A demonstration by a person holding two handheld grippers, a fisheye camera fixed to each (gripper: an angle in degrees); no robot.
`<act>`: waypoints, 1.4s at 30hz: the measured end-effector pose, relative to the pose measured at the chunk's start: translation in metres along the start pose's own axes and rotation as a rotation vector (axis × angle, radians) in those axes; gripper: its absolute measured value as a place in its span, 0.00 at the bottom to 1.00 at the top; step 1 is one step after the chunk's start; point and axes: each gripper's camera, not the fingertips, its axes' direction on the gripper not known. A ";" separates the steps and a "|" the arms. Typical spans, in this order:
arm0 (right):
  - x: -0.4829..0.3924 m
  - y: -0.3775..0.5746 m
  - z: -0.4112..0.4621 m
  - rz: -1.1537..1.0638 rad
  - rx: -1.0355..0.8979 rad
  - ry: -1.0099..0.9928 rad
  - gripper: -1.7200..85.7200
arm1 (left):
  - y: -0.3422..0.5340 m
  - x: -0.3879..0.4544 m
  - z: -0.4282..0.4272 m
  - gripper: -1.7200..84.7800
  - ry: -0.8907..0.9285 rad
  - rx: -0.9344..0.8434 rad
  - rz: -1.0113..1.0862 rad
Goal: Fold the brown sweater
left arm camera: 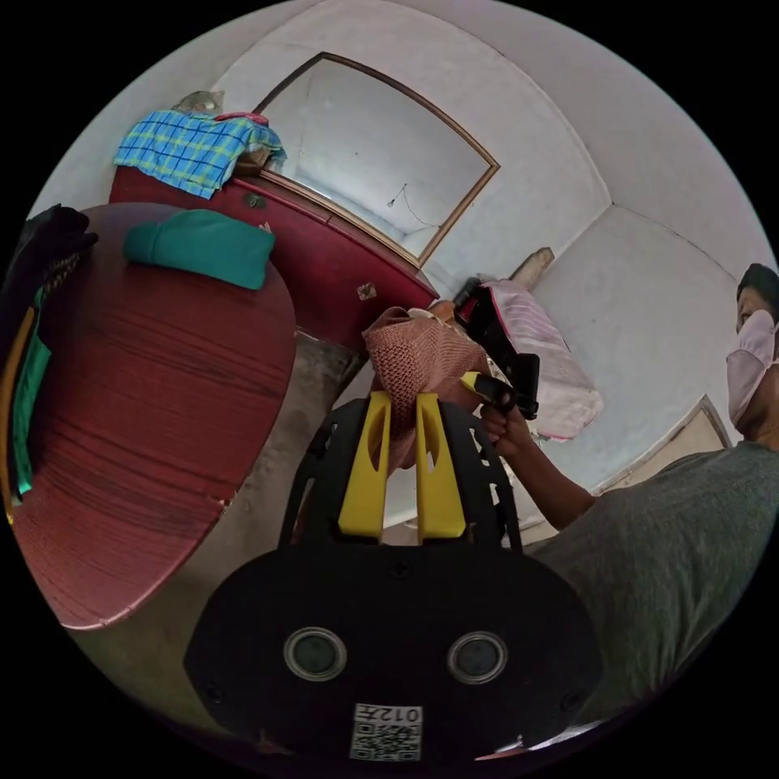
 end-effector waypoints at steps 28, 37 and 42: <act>0.271 -0.656 -0.189 -0.344 -0.298 -0.314 0.09 | -0.172 -0.138 0.083 0.10 -0.268 0.357 -0.091; 0.321 -0.845 -0.056 -0.314 -0.809 -0.542 0.09 | -0.191 -0.248 0.048 0.10 -0.622 0.378 -0.513; 0.310 -0.896 -0.036 -0.311 -1.027 -0.562 0.09 | -0.154 -0.298 0.022 0.10 -0.611 0.419 -0.722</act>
